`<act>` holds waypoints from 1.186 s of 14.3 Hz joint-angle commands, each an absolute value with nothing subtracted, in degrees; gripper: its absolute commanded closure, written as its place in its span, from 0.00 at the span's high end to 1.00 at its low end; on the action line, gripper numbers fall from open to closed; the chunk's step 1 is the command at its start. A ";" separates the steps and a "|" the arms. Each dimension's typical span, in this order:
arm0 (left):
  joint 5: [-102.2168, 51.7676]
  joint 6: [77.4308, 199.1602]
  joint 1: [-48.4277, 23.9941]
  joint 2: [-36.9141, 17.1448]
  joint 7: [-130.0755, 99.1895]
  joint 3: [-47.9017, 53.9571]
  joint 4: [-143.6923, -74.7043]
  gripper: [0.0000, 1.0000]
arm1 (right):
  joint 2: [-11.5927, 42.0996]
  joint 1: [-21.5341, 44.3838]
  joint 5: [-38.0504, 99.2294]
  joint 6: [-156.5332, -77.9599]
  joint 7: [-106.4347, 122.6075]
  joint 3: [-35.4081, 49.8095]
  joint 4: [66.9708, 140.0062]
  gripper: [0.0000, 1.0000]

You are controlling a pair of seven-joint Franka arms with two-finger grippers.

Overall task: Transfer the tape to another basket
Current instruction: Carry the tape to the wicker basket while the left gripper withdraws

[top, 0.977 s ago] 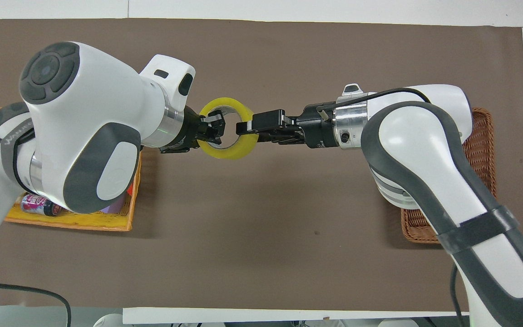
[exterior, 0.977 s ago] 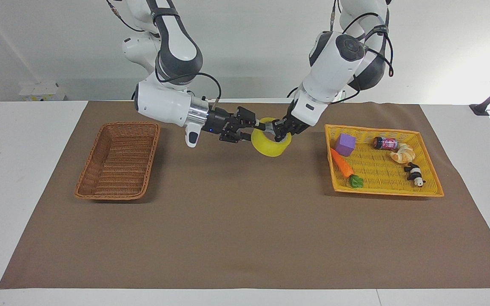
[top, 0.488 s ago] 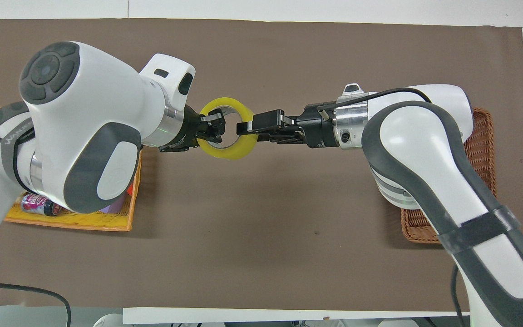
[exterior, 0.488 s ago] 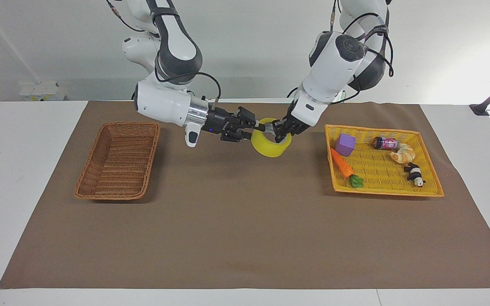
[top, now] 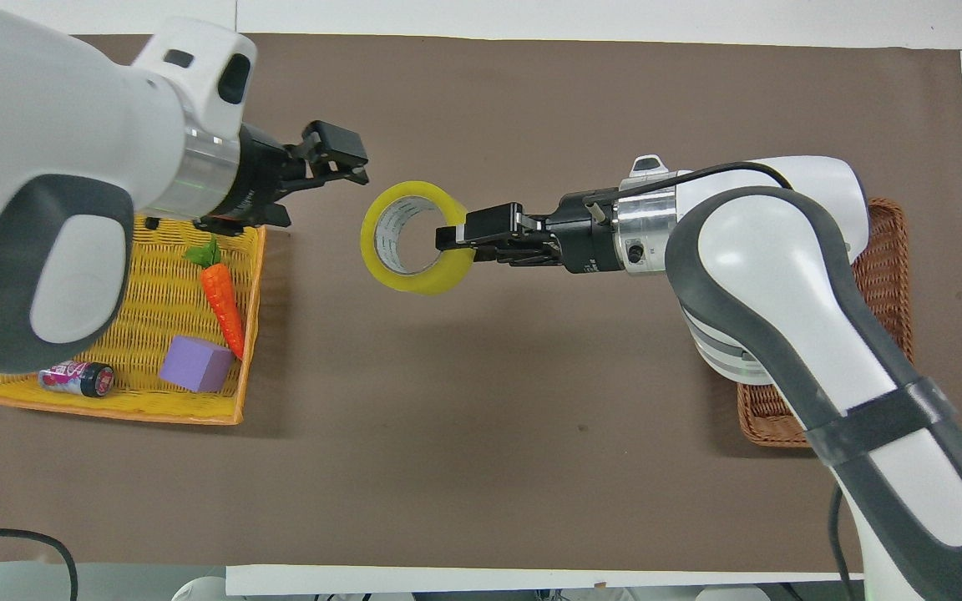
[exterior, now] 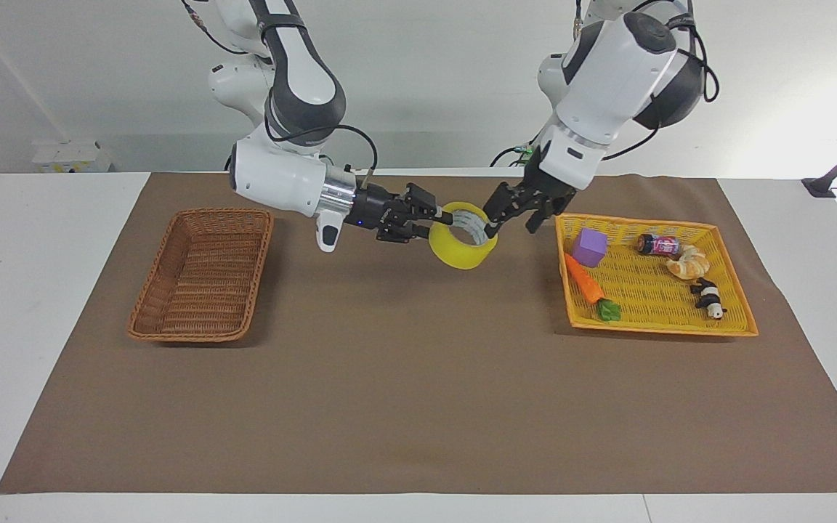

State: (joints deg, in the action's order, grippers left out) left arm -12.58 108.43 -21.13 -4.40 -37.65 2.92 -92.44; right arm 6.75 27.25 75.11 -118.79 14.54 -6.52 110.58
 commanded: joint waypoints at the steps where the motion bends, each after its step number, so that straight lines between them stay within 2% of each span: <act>1: -8.98 103.38 -13.13 -4.39 -29.04 2.99 -92.11 1.00 | 5.89 23.40 73.58 -114.80 17.66 -6.68 111.27 0.00; 4: -1.09 98.19 -6.43 -3.96 -18.41 2.99 -92.20 1.00 | 5.89 15.24 66.38 -109.44 19.68 -6.68 111.18 0.00; 7: 2.64 97.56 -1.51 -3.60 -6.45 2.99 -92.20 1.00 | 5.89 2.95 60.66 -102.68 23.89 -6.68 110.75 0.00; 9: 2.64 97.56 0.43 -3.34 -4.48 2.90 -92.98 1.00 | 7.81 -6.89 58.37 -92.69 28.88 -6.77 108.56 0.00; 11: 2.64 97.64 1.05 -3.16 -4.57 2.90 -93.16 1.00 | 11.41 -16.74 50.32 -83.54 36.09 -6.68 104.52 0.00; 14: 2.64 97.38 1.05 -3.16 -4.57 2.90 -93.16 1.00 | 16.68 -23.89 45.02 -78.67 47.43 -6.68 102.39 0.00; 17: 2.64 97.38 1.84 -3.16 -4.57 2.90 -93.16 1.00 | 18.19 -25.31 42.54 -78.75 50.71 -6.77 103.18 0.00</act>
